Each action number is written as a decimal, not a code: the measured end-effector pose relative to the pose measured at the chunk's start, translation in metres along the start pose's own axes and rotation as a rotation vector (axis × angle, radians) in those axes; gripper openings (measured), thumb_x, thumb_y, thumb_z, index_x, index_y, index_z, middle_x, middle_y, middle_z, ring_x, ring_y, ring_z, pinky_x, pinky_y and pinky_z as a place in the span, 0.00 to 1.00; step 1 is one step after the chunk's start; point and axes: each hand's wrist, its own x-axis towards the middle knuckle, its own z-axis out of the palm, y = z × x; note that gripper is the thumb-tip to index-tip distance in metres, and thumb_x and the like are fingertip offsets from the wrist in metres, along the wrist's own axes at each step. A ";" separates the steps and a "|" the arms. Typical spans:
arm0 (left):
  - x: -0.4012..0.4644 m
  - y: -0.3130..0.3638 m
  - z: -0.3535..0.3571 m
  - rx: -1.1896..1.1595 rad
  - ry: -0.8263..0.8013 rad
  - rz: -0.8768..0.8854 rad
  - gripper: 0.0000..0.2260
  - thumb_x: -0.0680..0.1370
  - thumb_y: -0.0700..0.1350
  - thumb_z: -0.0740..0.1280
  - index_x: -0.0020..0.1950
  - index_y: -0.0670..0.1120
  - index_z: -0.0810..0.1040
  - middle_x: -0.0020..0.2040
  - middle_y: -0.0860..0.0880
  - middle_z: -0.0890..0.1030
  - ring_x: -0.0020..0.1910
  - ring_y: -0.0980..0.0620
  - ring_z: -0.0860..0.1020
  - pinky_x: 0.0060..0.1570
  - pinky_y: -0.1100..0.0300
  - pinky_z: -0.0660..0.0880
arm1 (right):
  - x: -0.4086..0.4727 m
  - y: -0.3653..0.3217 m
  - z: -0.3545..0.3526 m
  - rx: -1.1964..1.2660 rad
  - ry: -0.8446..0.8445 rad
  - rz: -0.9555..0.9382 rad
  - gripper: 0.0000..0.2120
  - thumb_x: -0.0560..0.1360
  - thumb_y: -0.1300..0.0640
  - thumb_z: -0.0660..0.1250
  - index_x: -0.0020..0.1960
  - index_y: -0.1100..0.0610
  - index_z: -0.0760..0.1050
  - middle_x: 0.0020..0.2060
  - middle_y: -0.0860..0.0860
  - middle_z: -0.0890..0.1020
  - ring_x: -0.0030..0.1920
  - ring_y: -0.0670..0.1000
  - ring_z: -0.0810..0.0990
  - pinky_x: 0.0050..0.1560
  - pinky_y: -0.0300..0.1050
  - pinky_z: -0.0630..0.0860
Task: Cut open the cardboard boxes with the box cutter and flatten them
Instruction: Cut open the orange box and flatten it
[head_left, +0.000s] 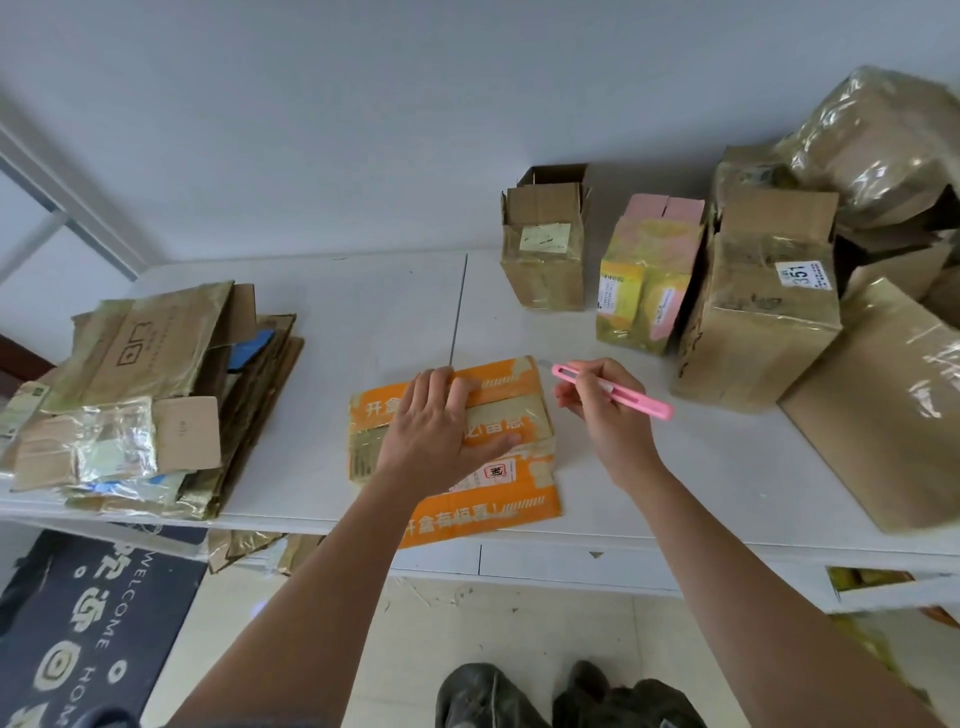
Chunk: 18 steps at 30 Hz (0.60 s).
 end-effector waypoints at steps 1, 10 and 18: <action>0.000 0.000 0.000 0.002 -0.002 -0.001 0.40 0.72 0.78 0.46 0.65 0.47 0.70 0.62 0.47 0.72 0.62 0.46 0.70 0.66 0.50 0.68 | 0.000 0.000 0.000 -0.017 -0.006 -0.013 0.06 0.81 0.65 0.61 0.48 0.66 0.76 0.35 0.51 0.84 0.39 0.50 0.83 0.46 0.46 0.82; 0.000 0.000 -0.001 0.033 -0.037 -0.002 0.42 0.71 0.78 0.45 0.67 0.47 0.70 0.65 0.46 0.71 0.65 0.45 0.68 0.68 0.49 0.66 | 0.003 -0.007 -0.001 -0.161 -0.081 -0.084 0.06 0.81 0.67 0.61 0.46 0.66 0.73 0.37 0.57 0.82 0.38 0.51 0.82 0.45 0.48 0.82; 0.001 0.002 -0.003 0.053 -0.068 -0.016 0.43 0.70 0.78 0.44 0.68 0.47 0.69 0.66 0.46 0.70 0.66 0.45 0.67 0.70 0.49 0.64 | -0.004 -0.007 -0.008 -0.206 -0.136 -0.118 0.07 0.80 0.68 0.61 0.44 0.67 0.73 0.35 0.56 0.81 0.36 0.49 0.80 0.40 0.42 0.79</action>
